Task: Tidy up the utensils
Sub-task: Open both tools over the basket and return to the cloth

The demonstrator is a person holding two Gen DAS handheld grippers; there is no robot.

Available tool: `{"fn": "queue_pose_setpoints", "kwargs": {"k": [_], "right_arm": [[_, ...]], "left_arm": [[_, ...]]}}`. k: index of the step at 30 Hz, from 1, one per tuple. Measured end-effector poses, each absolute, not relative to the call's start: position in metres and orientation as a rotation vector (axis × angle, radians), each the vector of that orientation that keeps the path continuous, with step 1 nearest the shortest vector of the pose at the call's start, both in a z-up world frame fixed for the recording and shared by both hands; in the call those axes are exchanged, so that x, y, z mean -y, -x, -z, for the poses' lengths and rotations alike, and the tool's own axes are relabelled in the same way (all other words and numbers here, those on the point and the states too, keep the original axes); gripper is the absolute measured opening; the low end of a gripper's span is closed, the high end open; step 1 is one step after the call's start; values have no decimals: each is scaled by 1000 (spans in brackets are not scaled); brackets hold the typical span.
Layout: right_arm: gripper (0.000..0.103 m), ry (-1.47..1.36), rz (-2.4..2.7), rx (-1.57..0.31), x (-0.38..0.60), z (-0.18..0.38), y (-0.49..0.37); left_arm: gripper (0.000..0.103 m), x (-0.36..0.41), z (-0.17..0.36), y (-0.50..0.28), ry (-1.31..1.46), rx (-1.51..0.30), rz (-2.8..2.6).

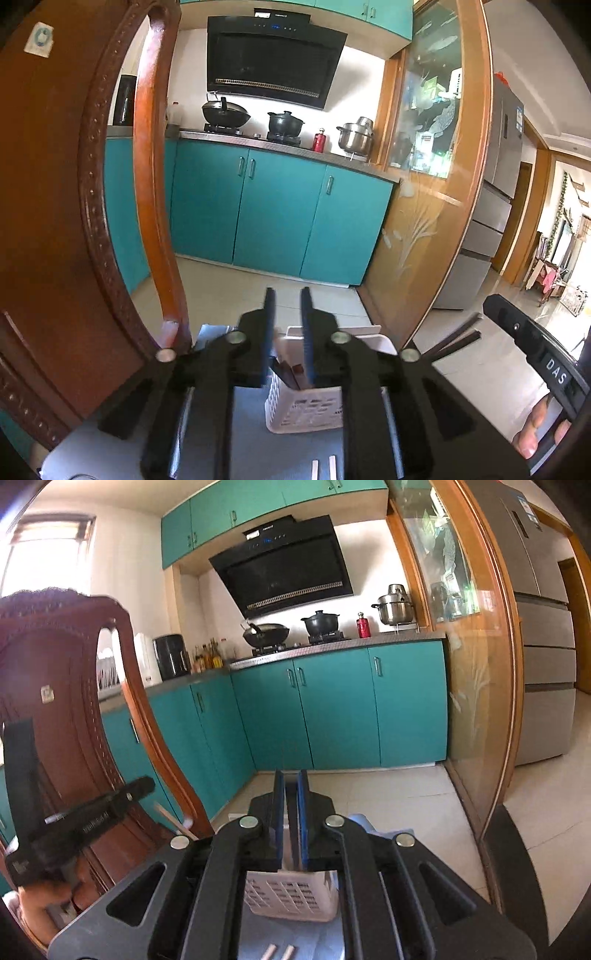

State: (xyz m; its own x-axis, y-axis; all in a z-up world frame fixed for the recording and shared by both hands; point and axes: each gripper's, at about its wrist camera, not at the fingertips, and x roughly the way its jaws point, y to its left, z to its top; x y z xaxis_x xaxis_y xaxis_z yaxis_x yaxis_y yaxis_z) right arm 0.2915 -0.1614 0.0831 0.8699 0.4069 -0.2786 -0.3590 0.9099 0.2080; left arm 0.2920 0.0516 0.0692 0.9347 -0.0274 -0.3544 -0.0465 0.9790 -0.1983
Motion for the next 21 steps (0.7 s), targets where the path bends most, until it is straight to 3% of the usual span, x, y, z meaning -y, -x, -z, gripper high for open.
{"fn": "queue_pose_setpoints", "kwargs": {"k": [2, 5, 9, 15, 21], "right_arm": [[25, -149, -405, -293, 168, -87, -274], [27, -152, -419, -224, 185, -90, -231], [31, -178, -499, -242, 198, -60, -196], [32, -63, -525, -841, 146, 48, -256], [32, -47, -501, -1105, 103, 110, -293]], "left_arm": [[30, -52, -73, -277, 199, -350, 8], [39, -55, -75, -239, 186, -303, 32], [39, -53, -47, -205, 148, -361, 18], [32, -36, 38, -220, 150, -674, 78], [32, -14, 111, -213, 170, -915, 148]]}}
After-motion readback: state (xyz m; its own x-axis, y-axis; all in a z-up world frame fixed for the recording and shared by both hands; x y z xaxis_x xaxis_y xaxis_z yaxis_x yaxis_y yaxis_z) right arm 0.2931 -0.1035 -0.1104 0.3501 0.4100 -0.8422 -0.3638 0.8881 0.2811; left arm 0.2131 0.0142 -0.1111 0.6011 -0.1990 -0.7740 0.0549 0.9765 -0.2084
